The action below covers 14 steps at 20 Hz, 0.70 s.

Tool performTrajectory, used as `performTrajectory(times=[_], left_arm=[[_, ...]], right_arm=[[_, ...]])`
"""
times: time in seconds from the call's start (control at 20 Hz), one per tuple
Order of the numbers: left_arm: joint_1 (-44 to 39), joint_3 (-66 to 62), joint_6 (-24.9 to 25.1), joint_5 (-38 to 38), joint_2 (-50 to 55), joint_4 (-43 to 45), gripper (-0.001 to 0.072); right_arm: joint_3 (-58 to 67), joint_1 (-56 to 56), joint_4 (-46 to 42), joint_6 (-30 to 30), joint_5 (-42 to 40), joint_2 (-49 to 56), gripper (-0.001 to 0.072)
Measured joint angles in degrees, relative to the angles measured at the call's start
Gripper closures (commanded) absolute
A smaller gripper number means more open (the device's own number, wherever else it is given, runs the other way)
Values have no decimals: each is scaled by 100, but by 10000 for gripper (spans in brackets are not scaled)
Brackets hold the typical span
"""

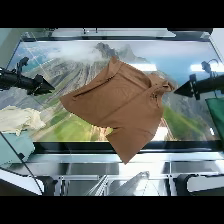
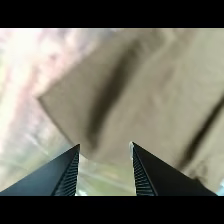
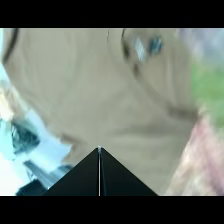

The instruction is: Fold the shirts.

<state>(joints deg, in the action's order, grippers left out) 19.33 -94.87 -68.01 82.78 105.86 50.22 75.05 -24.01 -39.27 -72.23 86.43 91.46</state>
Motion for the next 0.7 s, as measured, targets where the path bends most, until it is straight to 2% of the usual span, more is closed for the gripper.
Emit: performTrajectory(times=[0.2,0.35,0.5,0.7], left_arm=[[2,-887,0,68,890,175,367],[-22,-1460,-2,223,1495,236,366],[-133,-1729,15,345,1851,251,366],[-374,-1853,278,577,2020,184,364]], right_arm=[[-2166,114,9,216,-570,-1626,693],[-3296,153,131,273,-791,-2461,688],[-3836,164,188,199,-894,-2765,688],[-4081,170,326,85,-925,-2820,685]])
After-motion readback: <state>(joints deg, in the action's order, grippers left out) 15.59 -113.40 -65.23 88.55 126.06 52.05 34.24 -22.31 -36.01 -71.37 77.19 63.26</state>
